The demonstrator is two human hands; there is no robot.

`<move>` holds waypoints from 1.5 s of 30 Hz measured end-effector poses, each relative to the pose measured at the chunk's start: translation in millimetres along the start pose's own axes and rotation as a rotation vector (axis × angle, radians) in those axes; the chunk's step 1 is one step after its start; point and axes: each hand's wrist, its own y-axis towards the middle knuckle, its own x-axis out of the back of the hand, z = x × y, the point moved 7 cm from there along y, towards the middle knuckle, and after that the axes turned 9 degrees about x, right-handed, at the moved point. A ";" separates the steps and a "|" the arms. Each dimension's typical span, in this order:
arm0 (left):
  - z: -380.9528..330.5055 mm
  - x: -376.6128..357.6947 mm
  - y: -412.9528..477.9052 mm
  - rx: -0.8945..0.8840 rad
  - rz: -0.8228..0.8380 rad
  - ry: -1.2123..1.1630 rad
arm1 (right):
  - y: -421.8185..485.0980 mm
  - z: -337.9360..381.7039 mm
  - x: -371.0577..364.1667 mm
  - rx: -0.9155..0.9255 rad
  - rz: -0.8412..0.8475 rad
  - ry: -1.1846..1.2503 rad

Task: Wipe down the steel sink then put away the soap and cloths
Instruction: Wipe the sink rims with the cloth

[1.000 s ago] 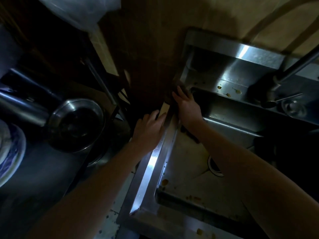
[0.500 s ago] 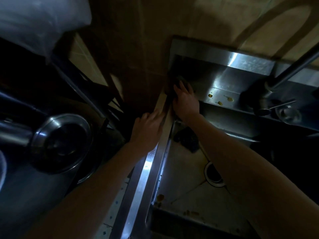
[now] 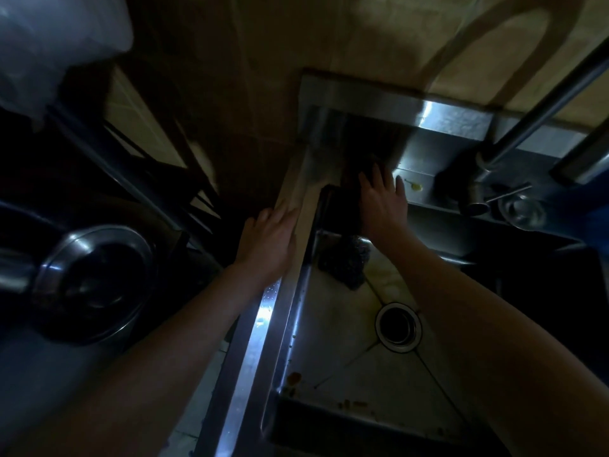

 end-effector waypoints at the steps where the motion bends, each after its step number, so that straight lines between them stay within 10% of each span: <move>1: -0.5 -0.6 1.4 0.004 0.003 0.002 | -5.5 -7.0 0.1 -0.010 -0.002 -0.020; 45: 23.2 -2.6 -6.2 -0.017 -0.021 0.015 | -10.4 -50.0 1.8 -0.285 -0.106 0.342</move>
